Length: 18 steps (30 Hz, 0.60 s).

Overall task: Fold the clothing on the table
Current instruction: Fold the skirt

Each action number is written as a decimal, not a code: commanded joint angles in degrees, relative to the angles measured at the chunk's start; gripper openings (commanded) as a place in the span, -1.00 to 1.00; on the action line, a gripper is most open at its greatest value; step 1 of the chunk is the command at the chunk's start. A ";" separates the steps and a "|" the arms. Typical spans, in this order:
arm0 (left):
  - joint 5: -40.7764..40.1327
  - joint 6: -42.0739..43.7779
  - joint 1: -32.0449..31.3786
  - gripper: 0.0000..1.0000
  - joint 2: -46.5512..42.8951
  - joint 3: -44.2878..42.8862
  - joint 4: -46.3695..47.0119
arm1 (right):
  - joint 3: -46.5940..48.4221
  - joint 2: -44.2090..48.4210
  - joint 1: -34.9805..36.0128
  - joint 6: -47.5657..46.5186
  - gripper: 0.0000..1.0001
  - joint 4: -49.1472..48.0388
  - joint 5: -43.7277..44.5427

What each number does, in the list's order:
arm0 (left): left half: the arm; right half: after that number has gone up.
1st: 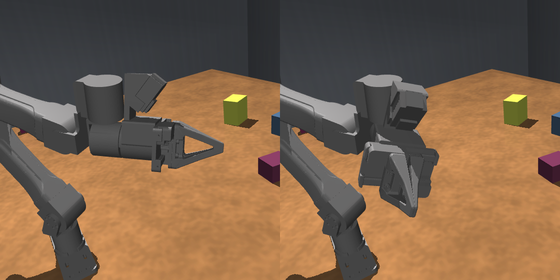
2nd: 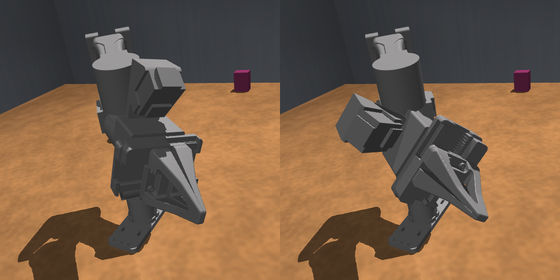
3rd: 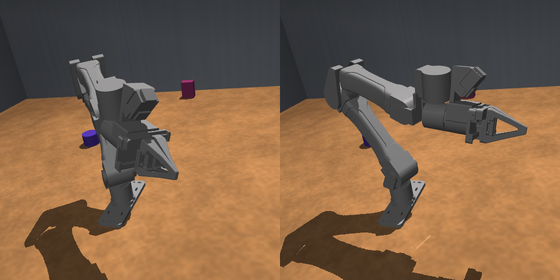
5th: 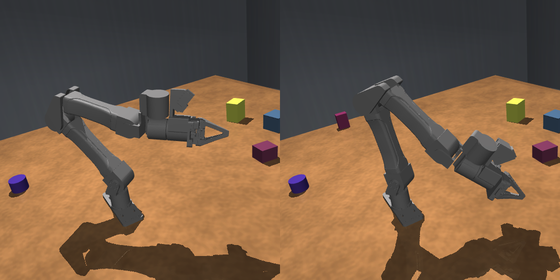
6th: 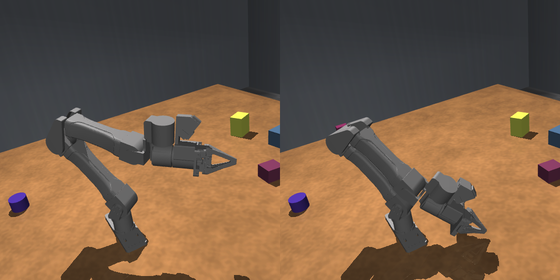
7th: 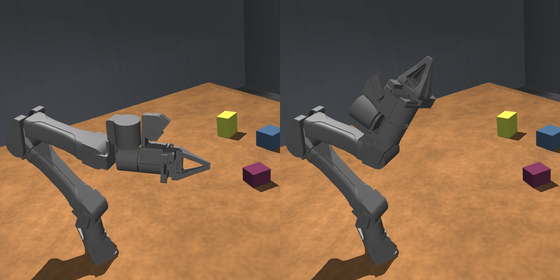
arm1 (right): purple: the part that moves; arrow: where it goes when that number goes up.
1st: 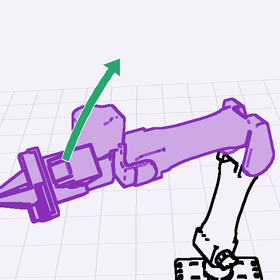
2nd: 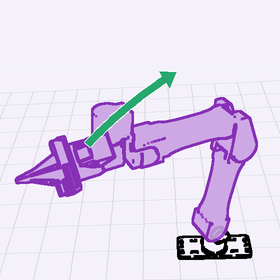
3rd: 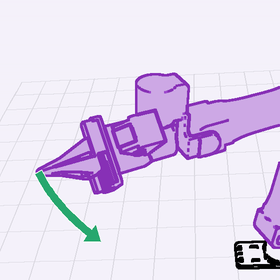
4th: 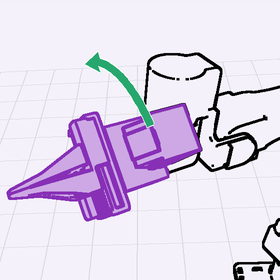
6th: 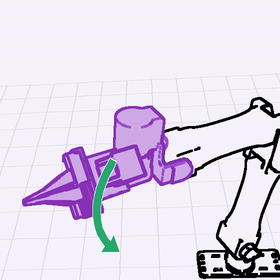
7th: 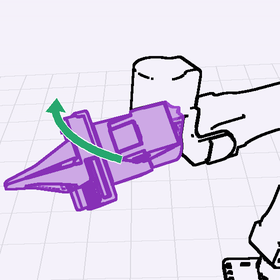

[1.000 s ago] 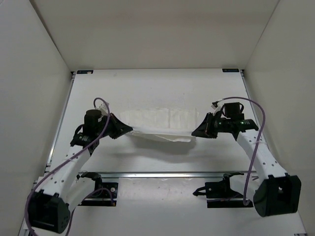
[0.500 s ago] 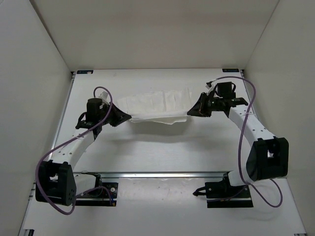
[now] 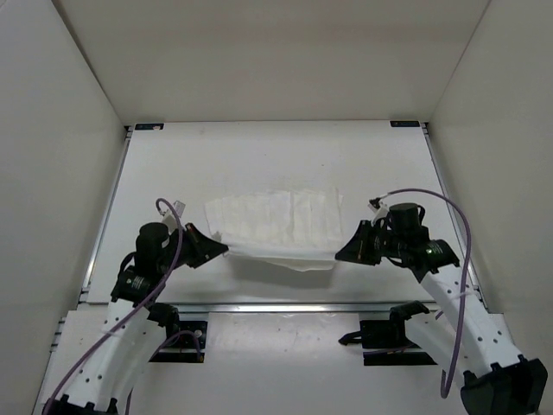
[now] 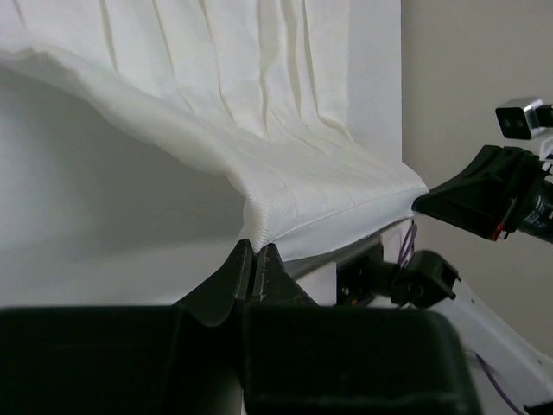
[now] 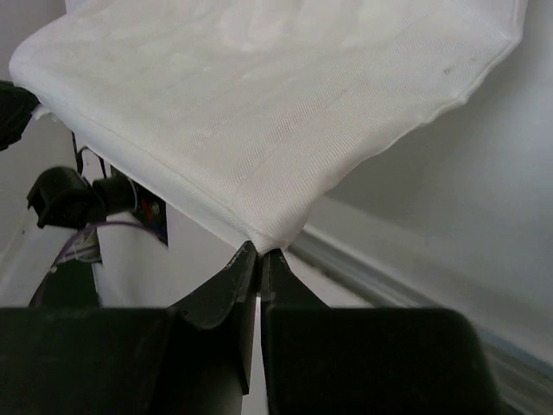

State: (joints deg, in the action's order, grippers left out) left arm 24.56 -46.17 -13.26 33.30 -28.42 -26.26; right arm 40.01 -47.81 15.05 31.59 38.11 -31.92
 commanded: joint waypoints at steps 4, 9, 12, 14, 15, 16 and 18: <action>-5.31 -3.13 -0.36 -1.00 -7.90 2.94 -9.43 | 0.32 10.46 -1.42 0.84 -0.99 14.17 3.97; -3.47 -4.54 3.22 -1.00 5.42 1.97 4.09 | 4.55 -4.70 -9.68 -3.30 -1.00 4.54 -6.54; -3.98 -4.54 6.39 -1.00 17.04 0.66 12.27 | 11.90 -20.15 -7.77 -3.55 -0.99 -7.05 -4.83; -5.21 -3.49 7.71 -1.00 26.42 -2.93 17.01 | 19.26 -31.13 -7.06 -4.43 -1.00 -9.18 -4.72; -6.44 -3.22 8.59 -1.00 28.73 -5.21 19.03 | 23.49 -37.99 -6.79 -4.61 -0.91 -11.19 -4.99; -6.71 -2.79 9.82 -0.93 33.62 -6.63 20.01 | 25.62 -41.01 -7.13 -4.26 -0.75 -12.17 -4.21; -6.97 -1.47 11.31 -0.17 40.33 -11.37 22.66 | 34.30 -50.58 -7.93 -4.70 -0.28 -13.85 -3.33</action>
State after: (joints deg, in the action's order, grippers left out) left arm 24.36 -50.17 -5.04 68.49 -34.06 -11.25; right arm 66.11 -91.59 8.56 28.95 31.77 -39.03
